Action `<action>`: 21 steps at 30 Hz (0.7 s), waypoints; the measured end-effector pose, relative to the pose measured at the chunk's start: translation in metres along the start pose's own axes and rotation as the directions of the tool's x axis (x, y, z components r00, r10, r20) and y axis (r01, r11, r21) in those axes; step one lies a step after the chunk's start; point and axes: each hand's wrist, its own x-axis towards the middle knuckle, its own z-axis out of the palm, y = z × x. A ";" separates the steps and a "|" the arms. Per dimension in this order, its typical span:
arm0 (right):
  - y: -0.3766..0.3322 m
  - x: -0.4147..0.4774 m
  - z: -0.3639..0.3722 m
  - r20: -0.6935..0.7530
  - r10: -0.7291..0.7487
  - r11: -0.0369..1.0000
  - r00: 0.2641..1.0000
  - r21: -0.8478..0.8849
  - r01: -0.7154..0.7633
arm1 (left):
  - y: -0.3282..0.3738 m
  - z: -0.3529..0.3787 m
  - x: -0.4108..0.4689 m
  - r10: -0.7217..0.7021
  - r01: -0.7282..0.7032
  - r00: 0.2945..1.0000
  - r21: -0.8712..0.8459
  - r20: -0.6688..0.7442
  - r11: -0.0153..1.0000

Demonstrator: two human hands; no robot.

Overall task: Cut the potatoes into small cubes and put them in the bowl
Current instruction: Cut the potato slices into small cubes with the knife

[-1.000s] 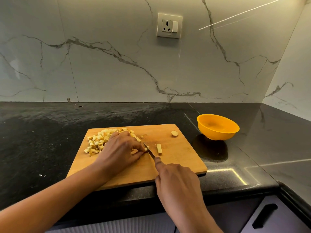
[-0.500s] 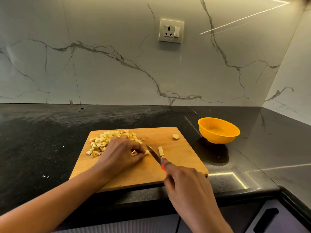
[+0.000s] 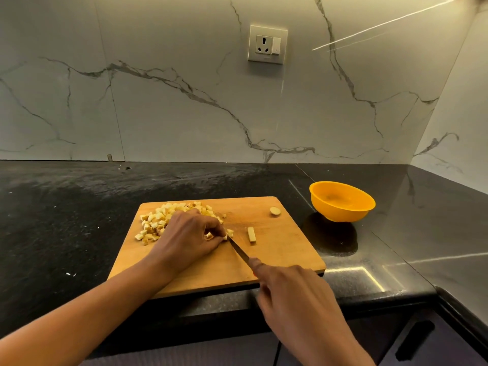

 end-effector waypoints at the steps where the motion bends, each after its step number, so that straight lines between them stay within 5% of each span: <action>1: 0.001 -0.008 -0.004 0.004 0.013 1.000 1.000 0.009 -0.013 | -0.001 0.000 0.000 -0.005 0.005 1.000 -0.010 -0.006 1.000; 10: 0.009 -0.005 -0.007 -0.156 0.101 0.990 0.983 0.108 -0.085 | -0.011 0.001 0.000 -0.068 0.065 0.995 -0.047 -0.079 0.997; 15: 0.035 0.045 -0.003 -0.355 0.178 0.982 0.918 0.123 -0.143 | -0.019 -0.004 0.005 -0.145 0.144 0.950 -0.022 -0.278 0.989; 18: 0.054 0.081 0.007 -0.414 0.232 0.966 0.880 0.204 -0.159 | -0.018 -0.004 0.009 -0.033 0.019 0.984 -0.083 -0.177 0.996; 21: 0.068 0.096 0.017 -0.396 0.319 0.934 0.861 0.287 -0.214 | -0.009 0.006 0.013 0.158 -0.163 0.984 0.064 0.076 0.984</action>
